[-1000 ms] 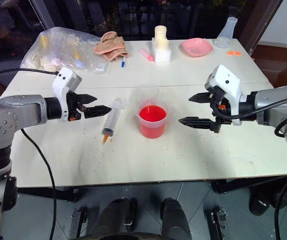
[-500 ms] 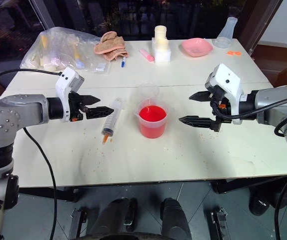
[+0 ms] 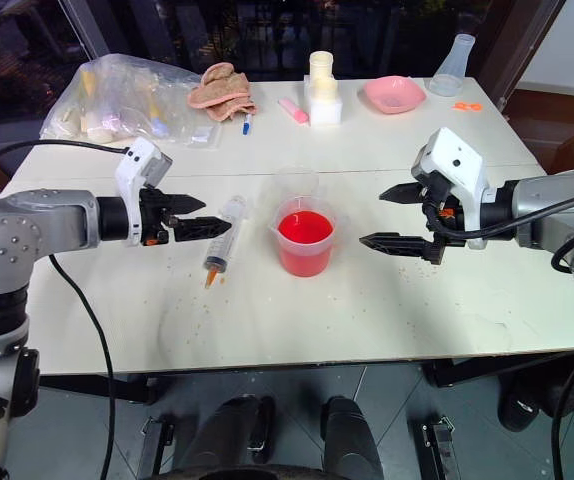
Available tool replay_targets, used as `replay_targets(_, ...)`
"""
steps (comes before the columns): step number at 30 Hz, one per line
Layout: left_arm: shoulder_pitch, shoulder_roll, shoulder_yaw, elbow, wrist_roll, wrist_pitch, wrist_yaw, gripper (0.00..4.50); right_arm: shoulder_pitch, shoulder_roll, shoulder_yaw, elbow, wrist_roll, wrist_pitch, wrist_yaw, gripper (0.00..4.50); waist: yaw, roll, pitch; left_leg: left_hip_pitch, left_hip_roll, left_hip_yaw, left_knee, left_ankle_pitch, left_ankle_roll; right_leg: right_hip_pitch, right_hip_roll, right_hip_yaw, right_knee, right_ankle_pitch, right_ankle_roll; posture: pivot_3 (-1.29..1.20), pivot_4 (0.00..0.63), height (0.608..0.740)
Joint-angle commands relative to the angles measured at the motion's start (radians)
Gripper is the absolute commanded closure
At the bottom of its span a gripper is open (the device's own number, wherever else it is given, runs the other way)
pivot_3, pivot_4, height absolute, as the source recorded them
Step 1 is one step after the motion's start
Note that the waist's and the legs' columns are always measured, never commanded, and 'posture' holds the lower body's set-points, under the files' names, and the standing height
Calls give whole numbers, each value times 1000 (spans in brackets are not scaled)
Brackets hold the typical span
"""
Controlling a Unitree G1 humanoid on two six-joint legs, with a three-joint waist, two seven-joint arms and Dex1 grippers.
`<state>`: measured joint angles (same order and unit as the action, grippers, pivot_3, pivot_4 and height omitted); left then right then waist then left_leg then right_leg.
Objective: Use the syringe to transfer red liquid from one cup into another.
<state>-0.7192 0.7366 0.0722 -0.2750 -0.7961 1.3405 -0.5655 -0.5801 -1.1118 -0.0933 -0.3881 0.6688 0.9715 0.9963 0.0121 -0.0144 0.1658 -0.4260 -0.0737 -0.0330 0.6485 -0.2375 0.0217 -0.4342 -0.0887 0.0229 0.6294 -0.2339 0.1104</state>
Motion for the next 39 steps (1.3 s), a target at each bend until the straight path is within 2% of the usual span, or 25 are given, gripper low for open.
replay_targets(1, -37, -7, 17, -18, 2, -1, 9, 40, -12, -15, -19, -6, -10, -19, 2, 213, 0, 0, 0, 0, 0, 0, 0, 0, 0, 0, 0, 0, 0, 0, 0, 0, 150, 740)
replay_targets(5, -118, -83, 12, 58, 43, 62, 107, 40, -13, -11, -17, -6, -13, -20, -4, 213, 3, 0, 0, 0, 0, 0, 1, 0, 0, 0, 0, -1, 0, 0, 1, 0, 150, 740)
replay_targets(7, -231, -192, 36, 175, 102, 113, 221, 40, -15, -9, -13, -6, -19, -22, -9, 213, 8, -1, 1, 0, 0, 0, 2, 0, 0, 1, 0, -1, 0, 1, 1, 0, 150, 740)
replay_targets(11, -419, -323, 36, 363, 253, 222, 395, 40, -25, -10, -5, -7, -28, -21, -10, 213, 12, -2, 1, 0, 0, 0, 3, 0, 1, 2, 1, -2, 0, 2, 3, 0, 150, 740)
replay_targets(16, -617, -392, -39, 622, 394, 269, 493, 40, -45, -15, -5, -7, -29, -12, -14, 213, 0, -2, 1, 0, 0, 0, 1, 0, 1, 0, 1, -2, 1, 2, 4, 0, 150, 740)
replay_targets(22, -783, -448, -133, 1003, 470, 274, 516, 40, -51, -20, -7, -10, -33, -3, -20, 213, 1, -2, 1, 0, 0, 0, 1, 0, 1, 0, 2, -2, 1, 2, 4, 0, 150, 740)
replay_targets(28, -842, -523, 10, 1224, 573, 274, 612, 40, -46, -22, -17, -24, -32, 8, -30, 213, 0, -3, 2, -1, -1, 0, 1, 0, 1, 0, 1, -2, 1, 2, 4, 0, 150, 740)
replay_targets(32, -827, -550, 64, 1267, 620, 260, 653, 40, -42, -22, -21, -28, -31, 10, -35, 213, 1, -3, 2, -1, 0, 0, 1, 0, 0, -2, 1, -1, 2, 2, 4, 0, 150, 740)
replay_targets(39, -770, -588, 146, 1359, 668, 123, 740, 40, -27, -7, -27, -38, -24, 16, -59, 213, 3, -3, 2, -1, -1, 0, 1, -1, -1, -2, 0, -1, 2, 2, 5, 0, 150, 740)
